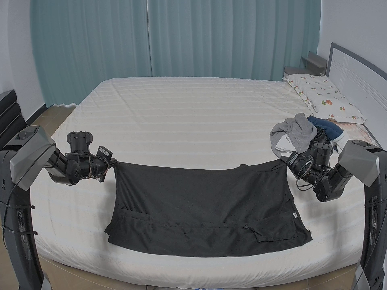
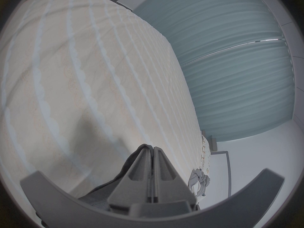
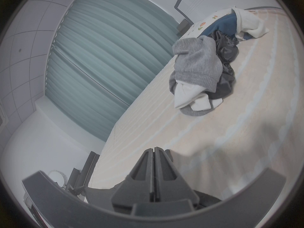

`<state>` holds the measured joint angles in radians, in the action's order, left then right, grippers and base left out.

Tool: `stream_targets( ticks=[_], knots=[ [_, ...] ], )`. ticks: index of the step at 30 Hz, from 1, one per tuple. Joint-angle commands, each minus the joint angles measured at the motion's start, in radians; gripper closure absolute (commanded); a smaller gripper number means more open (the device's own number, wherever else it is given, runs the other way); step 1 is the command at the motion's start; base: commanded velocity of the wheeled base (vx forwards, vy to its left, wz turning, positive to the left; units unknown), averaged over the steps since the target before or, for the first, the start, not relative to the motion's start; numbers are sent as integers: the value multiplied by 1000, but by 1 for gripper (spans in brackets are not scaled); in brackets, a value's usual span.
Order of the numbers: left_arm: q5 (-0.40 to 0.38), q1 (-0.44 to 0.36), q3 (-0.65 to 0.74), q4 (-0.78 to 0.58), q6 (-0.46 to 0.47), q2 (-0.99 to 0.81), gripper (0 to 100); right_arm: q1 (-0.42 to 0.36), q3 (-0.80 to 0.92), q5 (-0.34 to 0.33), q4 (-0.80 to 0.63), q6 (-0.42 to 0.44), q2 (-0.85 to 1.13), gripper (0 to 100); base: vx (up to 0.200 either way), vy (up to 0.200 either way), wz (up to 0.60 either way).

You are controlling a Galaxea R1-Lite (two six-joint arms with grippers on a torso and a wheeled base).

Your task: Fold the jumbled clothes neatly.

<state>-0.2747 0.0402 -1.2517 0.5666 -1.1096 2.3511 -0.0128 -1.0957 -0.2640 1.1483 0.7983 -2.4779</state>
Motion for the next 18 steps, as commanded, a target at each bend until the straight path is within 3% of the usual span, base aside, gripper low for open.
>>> stream_targets(
  ticks=[1,6,11,18],
  knots=[
    [0,9,-3,1,-1,11,100,-4,5,0,4,-1,-27,100,0,0,0],
    [0,9,3,3,4,10,100,11,54,-18,1,-2,7,100,0,0,0],
    [0,6,17,3,5,5,100,36,116,-83,4,-2,63,100,0,0,0],
    [0,4,12,6,-4,-3,100,39,114,-77,68,2,54,100,0,0,0]
  ],
)
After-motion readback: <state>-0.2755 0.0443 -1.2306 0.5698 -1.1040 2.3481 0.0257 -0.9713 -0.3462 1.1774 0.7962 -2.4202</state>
